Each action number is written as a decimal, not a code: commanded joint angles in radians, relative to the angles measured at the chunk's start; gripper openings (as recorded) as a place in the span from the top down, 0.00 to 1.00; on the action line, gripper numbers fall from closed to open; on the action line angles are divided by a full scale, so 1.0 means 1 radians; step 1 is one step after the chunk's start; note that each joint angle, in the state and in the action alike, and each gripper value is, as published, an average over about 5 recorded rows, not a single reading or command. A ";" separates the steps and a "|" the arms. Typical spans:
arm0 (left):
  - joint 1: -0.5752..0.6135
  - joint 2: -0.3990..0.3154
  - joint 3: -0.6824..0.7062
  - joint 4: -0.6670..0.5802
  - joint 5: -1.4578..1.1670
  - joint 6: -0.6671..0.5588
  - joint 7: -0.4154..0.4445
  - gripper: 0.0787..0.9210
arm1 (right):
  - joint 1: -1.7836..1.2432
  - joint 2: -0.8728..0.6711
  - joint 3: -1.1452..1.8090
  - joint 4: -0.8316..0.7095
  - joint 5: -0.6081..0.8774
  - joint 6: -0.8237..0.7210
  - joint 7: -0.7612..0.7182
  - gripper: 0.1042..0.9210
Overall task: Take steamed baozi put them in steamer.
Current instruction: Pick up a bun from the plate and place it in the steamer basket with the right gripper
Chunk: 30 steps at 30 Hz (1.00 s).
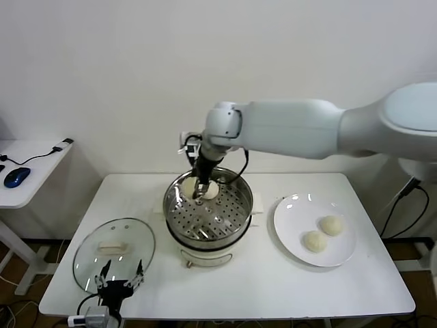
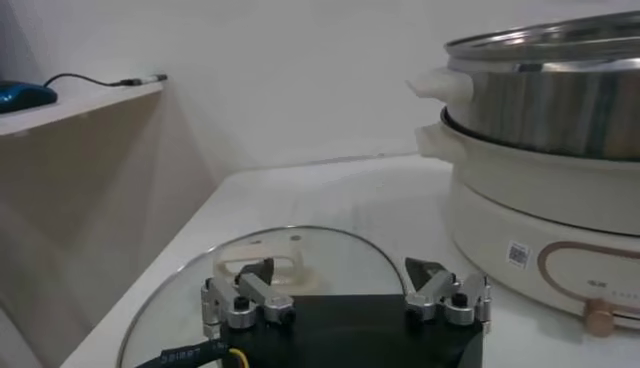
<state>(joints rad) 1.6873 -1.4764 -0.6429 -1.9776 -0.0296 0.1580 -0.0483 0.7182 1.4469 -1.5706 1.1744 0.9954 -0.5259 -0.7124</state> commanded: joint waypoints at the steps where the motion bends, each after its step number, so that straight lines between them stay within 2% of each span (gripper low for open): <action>1: 0.000 -0.001 0.001 0.005 0.000 -0.002 0.001 0.12 | -0.149 0.105 0.004 -0.107 -0.038 -0.042 0.055 0.29; 13: 0.000 0.002 0.005 0.010 0.005 -0.004 0.003 0.12 | -0.166 0.114 0.009 -0.122 -0.051 -0.045 0.064 0.28; 19: 0.004 0.003 0.003 0.002 0.006 -0.001 0.004 0.12 | -0.036 0.053 -0.022 -0.069 -0.057 0.043 -0.028 0.15; 24: 0.004 0.003 0.004 -0.006 0.006 0.004 0.004 0.12 | 0.120 -0.092 -0.097 0.037 -0.073 0.179 -0.158 0.12; 30: 0.004 0.002 0.006 -0.009 0.006 0.006 0.003 0.12 | 0.290 -0.437 -0.210 0.205 -0.109 0.275 -0.289 0.12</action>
<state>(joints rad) 1.6905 -1.4741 -0.6365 -1.9854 -0.0234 0.1637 -0.0449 0.7907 1.3463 -1.6603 1.2060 0.9188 -0.3949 -0.8323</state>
